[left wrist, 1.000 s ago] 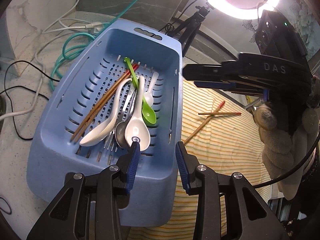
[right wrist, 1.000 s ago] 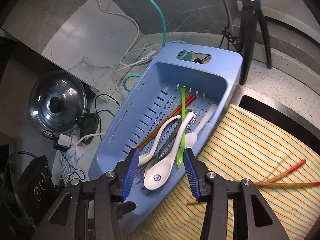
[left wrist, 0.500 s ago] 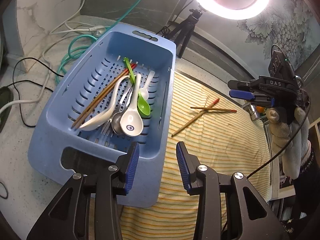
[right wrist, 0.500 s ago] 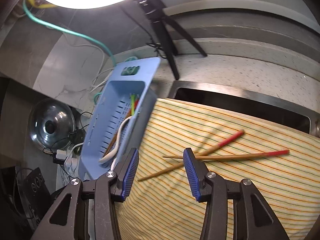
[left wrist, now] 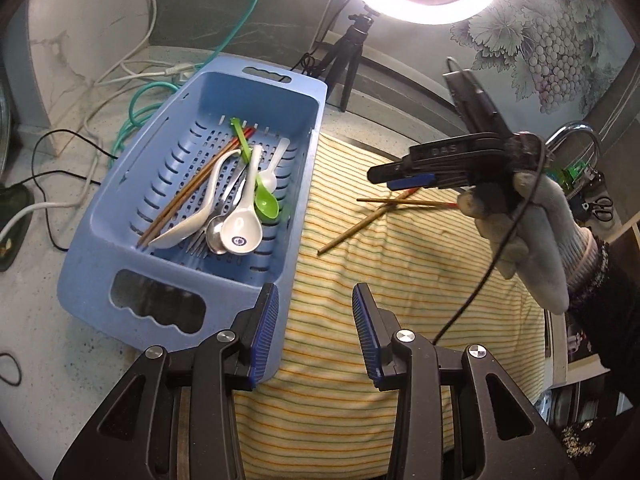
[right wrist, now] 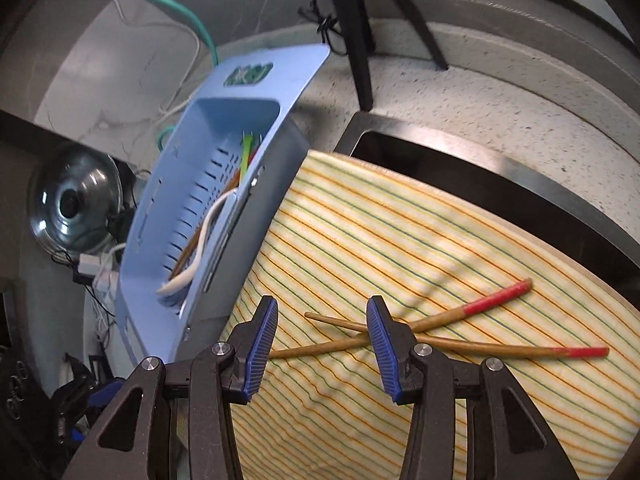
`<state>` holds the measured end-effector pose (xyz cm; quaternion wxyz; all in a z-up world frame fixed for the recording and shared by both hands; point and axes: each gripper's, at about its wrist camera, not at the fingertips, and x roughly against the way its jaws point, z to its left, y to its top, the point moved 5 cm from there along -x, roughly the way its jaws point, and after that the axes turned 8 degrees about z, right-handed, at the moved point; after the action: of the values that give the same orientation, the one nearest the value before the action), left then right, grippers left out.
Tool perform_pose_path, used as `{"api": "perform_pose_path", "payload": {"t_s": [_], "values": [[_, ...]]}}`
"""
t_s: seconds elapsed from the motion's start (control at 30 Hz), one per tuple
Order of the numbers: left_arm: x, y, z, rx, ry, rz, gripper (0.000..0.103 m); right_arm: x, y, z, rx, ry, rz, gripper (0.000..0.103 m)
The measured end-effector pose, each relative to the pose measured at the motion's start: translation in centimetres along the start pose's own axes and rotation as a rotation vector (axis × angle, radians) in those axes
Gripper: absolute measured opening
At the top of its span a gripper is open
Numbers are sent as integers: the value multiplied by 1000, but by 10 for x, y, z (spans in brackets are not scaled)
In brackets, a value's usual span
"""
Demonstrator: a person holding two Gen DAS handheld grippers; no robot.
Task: Organize utensils
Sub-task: 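Move the left tool to one red-tipped chopstick while the right tool approaches the other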
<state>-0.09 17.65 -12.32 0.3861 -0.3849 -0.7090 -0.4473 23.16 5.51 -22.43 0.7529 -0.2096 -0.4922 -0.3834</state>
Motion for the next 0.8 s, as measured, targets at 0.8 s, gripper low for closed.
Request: {"api": "perform_pose_path", "payload": {"t_s": [0.8], "values": [[-14,-1,-26,-56,-23,33,37,-16,-79,-6,127,33,220,43]]}}
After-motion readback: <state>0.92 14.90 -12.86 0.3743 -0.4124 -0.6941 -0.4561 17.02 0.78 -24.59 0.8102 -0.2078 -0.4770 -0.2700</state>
